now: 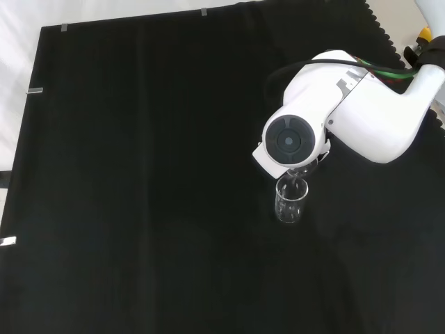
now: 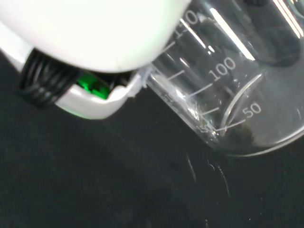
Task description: Pour the water from the handheld beaker into the one on the table.
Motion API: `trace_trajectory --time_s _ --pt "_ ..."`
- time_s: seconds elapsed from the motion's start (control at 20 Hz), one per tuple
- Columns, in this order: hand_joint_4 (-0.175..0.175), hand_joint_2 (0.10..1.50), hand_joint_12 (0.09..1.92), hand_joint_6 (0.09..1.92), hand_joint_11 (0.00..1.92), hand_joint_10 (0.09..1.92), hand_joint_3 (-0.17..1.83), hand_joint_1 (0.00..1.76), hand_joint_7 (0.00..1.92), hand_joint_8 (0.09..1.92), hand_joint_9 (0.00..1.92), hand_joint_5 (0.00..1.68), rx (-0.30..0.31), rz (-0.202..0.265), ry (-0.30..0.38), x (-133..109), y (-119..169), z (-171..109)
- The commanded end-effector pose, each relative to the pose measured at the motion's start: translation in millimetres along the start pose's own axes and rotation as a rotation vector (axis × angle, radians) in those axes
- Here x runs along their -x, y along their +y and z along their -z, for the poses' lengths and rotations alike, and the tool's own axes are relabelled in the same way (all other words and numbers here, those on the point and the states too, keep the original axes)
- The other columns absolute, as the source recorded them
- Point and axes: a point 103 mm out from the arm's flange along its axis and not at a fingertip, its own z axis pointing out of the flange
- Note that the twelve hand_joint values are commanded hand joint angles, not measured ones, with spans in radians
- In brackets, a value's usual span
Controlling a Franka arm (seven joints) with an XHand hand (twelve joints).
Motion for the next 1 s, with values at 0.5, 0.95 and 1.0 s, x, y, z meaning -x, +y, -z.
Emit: trace_trajectory --time_s 0.5,0.95,1.0 --pt "-0.175 0.55 0.69 0.40 1.36 0.09 0.71 1.44 1.43 0.49 1.60 1.41 -0.011 -0.004 -0.024 -1.9 0.6 3.6" --pt "-0.175 0.55 0.69 0.40 1.36 0.09 0.71 1.44 1.43 0.49 1.60 1.41 -0.021 -0.004 -0.055 -10.1 2.6 11.1" --pt "-0.175 0.55 0.69 0.40 1.36 0.09 0.71 1.44 1.43 0.50 1.60 1.41 -0.016 -0.004 -0.045 -7.3 1.6 8.1"
